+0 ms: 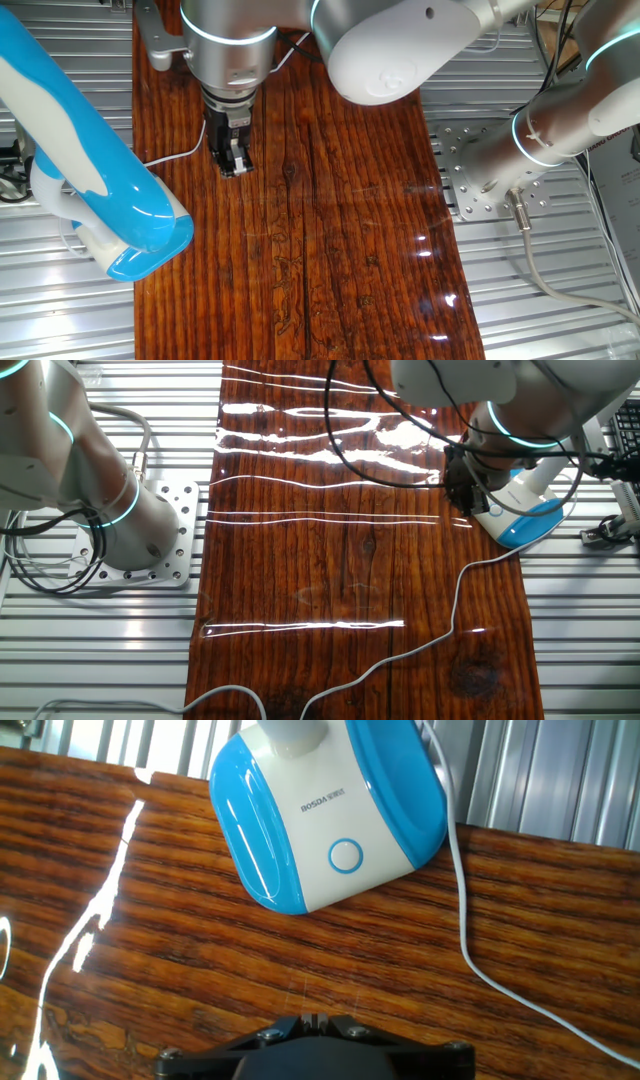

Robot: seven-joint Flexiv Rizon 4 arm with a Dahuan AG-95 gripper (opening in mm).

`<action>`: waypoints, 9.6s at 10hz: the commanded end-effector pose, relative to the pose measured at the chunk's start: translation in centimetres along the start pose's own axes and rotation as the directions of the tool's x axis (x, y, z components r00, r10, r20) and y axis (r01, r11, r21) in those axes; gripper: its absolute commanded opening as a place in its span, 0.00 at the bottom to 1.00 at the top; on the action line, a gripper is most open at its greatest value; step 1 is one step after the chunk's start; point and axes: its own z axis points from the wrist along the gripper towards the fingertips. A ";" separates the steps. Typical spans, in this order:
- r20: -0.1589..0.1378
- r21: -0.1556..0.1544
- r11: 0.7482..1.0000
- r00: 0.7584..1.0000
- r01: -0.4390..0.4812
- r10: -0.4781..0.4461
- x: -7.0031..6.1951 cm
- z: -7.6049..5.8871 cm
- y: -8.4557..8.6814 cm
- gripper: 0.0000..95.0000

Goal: Turn on the desk lamp by pressing the button

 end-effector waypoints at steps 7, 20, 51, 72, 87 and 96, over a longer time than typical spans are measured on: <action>0.009 0.022 0.999 0.999 -0.038 0.038 -0.4 0.7 0.8 0.00; 0.112 0.032 0.991 0.986 -0.128 0.123 0.9 3.8 2.1 0.00; 0.082 -0.004 0.983 0.980 -0.182 0.181 0.3 2.8 1.8 0.00; 0.177 0.123 0.954 0.952 -0.274 0.251 0.3 2.8 1.8 0.00; 0.178 0.126 0.950 0.949 -0.284 0.260 -0.7 2.7 1.6 0.00; 0.196 0.112 0.962 0.955 -0.248 0.224 -4.1 3.2 -0.7 0.00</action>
